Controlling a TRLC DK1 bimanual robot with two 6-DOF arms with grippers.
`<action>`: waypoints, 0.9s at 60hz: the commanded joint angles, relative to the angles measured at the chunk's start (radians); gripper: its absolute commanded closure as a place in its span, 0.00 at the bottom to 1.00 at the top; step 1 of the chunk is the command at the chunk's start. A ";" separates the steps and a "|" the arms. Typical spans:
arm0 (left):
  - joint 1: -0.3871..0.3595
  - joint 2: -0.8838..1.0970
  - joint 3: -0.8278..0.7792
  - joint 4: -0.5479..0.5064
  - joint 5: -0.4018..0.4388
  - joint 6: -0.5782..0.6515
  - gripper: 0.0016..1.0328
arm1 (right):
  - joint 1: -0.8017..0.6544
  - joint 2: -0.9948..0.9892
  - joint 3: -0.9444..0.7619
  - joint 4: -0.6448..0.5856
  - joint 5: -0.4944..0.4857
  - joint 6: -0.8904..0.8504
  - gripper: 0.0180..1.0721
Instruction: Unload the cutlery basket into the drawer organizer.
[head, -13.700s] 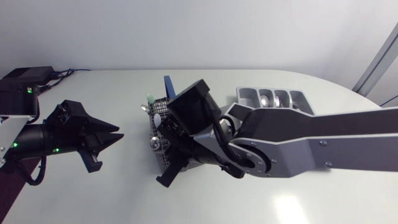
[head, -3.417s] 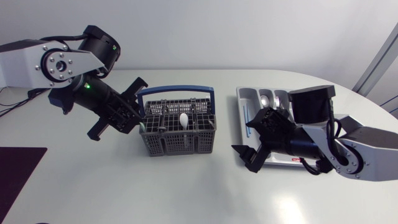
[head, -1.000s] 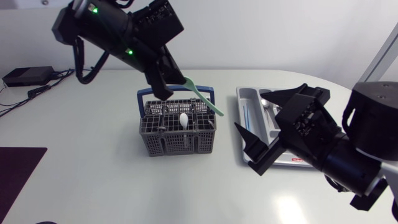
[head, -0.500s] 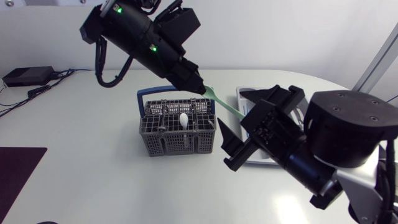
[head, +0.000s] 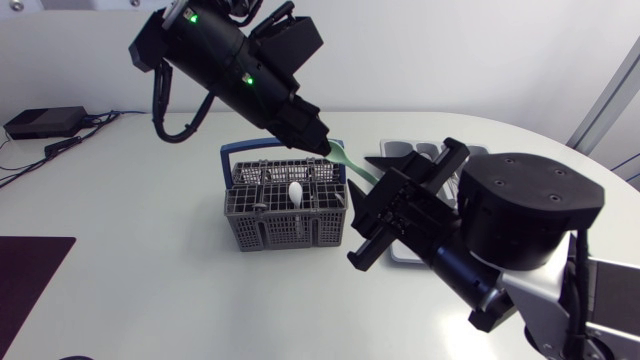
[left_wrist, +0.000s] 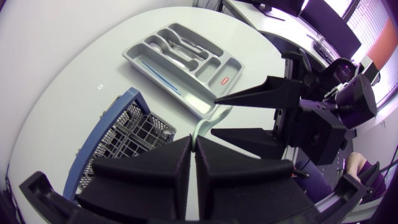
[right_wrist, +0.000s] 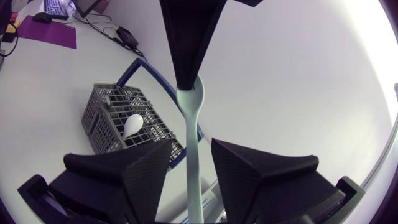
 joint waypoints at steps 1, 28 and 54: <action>-0.006 0.020 -0.024 -0.011 0.012 -0.028 0.95 | 0.006 0.018 0.009 0.022 0.019 -0.031 0.60; -0.015 0.026 -0.044 -0.010 0.021 -0.029 0.95 | 0.029 0.031 0.032 0.022 0.039 -0.037 0.72; -0.029 0.027 -0.045 -0.010 0.030 -0.036 0.95 | 0.044 0.063 0.029 0.036 0.080 -0.036 0.83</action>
